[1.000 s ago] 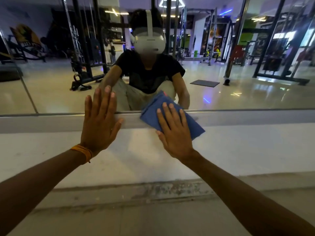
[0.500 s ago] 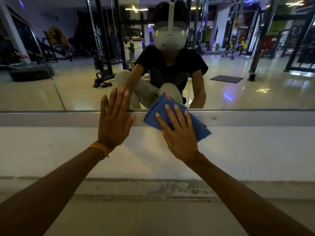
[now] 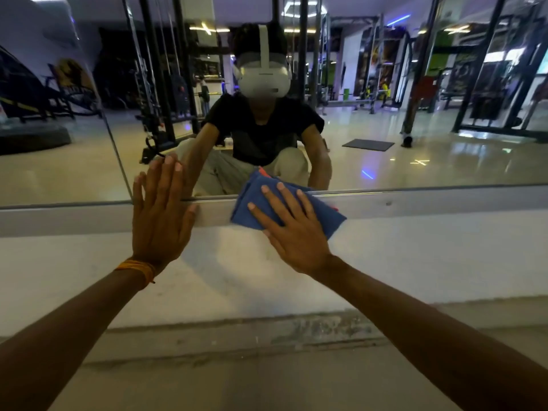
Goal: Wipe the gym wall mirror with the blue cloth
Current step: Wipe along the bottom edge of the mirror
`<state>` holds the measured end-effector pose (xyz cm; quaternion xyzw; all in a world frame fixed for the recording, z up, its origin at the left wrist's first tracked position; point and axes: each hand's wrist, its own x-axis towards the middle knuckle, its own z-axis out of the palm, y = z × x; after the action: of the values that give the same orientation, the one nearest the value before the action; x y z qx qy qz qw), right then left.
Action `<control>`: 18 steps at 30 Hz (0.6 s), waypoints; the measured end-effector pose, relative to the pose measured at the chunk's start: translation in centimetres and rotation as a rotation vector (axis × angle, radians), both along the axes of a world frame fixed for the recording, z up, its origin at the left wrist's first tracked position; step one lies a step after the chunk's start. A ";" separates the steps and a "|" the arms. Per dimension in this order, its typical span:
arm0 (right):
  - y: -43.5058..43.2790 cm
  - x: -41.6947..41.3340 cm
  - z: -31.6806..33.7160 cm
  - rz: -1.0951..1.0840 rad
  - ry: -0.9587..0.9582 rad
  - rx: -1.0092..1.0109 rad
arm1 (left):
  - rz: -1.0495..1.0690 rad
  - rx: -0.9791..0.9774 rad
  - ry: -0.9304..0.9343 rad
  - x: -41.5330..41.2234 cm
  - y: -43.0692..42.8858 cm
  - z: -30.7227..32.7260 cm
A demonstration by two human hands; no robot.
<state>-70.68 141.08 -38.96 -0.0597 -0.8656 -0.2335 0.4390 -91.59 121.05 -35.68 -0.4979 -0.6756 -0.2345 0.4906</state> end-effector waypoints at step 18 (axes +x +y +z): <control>-6.2 -5.7 2.1 0.037 -0.129 0.146 | 0.028 0.111 -0.055 -6.2 -4.6 -2.4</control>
<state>-76.34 134.89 -36.87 0.0038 -0.8737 -0.2912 0.3897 -97.80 116.46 -38.11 -0.4540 -0.6816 -0.2783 0.5019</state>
